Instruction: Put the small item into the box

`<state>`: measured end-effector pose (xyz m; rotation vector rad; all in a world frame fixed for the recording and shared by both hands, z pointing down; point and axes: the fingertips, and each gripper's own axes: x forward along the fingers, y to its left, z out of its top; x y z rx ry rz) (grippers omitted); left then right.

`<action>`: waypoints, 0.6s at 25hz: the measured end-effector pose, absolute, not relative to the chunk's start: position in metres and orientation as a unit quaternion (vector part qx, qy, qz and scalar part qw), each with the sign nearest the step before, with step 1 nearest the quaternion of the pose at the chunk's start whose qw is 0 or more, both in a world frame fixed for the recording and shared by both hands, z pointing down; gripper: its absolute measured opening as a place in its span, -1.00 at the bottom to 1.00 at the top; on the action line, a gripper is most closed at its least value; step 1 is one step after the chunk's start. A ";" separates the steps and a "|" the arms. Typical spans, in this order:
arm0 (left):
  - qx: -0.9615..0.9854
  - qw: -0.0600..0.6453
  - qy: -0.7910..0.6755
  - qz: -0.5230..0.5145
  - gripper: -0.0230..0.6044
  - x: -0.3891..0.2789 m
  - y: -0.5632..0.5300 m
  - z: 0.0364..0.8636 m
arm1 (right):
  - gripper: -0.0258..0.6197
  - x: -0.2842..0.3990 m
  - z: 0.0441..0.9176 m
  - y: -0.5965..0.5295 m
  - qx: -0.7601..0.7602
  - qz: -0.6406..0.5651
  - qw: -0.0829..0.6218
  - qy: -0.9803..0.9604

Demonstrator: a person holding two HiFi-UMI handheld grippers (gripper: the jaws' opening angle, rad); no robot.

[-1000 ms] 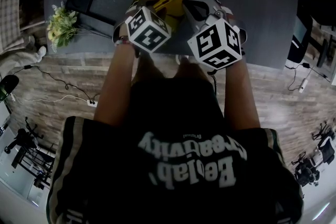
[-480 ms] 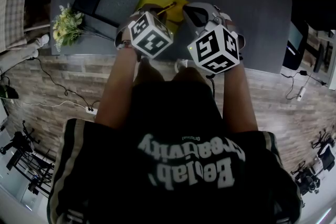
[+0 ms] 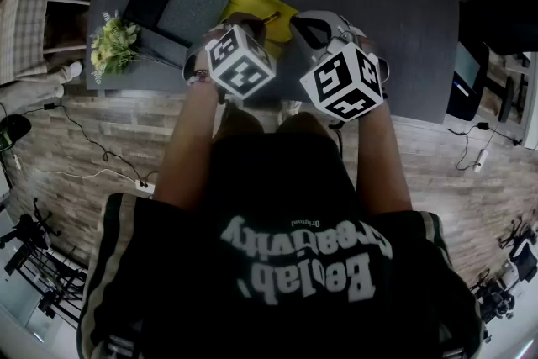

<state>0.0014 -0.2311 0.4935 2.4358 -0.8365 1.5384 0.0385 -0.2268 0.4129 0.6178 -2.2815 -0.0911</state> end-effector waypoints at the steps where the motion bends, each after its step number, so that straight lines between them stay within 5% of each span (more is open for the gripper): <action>1: 0.810 0.066 -0.284 0.509 -0.92 0.002 -0.232 0.490 | -0.90 0.039 0.410 -0.226 0.241 -0.037 0.375 -0.894; 15: 0.808 0.029 -0.340 0.480 -0.92 0.003 -0.235 0.445 | -0.90 0.045 0.382 -0.224 0.246 -0.057 0.340 -0.906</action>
